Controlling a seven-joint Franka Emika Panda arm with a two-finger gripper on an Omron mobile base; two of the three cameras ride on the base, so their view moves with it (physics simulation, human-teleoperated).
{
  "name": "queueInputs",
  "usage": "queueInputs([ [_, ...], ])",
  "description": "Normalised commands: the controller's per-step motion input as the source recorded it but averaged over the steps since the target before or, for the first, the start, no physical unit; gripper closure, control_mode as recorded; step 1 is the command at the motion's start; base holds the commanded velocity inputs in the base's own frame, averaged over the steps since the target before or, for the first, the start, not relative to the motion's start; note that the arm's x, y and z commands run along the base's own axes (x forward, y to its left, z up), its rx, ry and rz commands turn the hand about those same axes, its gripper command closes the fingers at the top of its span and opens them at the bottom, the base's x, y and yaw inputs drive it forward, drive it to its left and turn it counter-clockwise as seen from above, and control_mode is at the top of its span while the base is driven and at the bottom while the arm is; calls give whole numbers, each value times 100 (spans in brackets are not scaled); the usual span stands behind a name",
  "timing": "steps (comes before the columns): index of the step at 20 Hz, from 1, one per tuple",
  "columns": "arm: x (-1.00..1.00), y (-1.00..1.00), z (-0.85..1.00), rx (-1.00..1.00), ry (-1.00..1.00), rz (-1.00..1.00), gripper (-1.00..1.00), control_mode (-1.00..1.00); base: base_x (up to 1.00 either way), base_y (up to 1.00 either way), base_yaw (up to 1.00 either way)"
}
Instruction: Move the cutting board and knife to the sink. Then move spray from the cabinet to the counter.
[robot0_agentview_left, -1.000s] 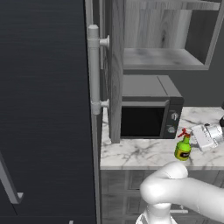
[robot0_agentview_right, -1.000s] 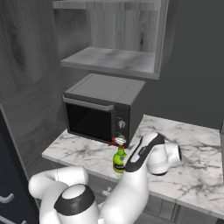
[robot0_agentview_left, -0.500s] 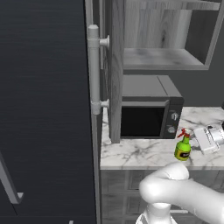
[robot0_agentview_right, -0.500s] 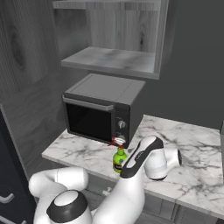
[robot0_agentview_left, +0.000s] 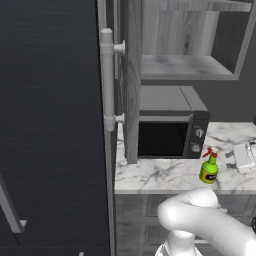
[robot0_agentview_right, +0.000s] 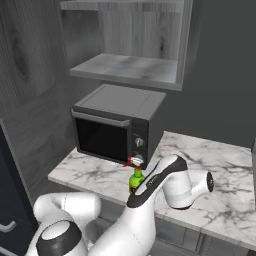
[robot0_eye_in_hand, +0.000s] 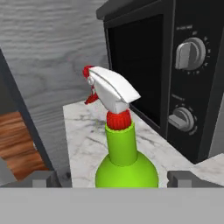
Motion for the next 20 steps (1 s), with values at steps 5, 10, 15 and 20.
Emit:
queueInputs([
  [5,-32,-1,40,-18,11,-15,-100,-100,0,0,0],
  [10,-30,0,37,-22,14,-25,-100,-100,0,0,0],
  [15,-37,4,28,-15,3,-33,-100,-100,0,0,0],
  [20,-34,17,23,-9,-1,-30,-100,-100,0,0,0],
])
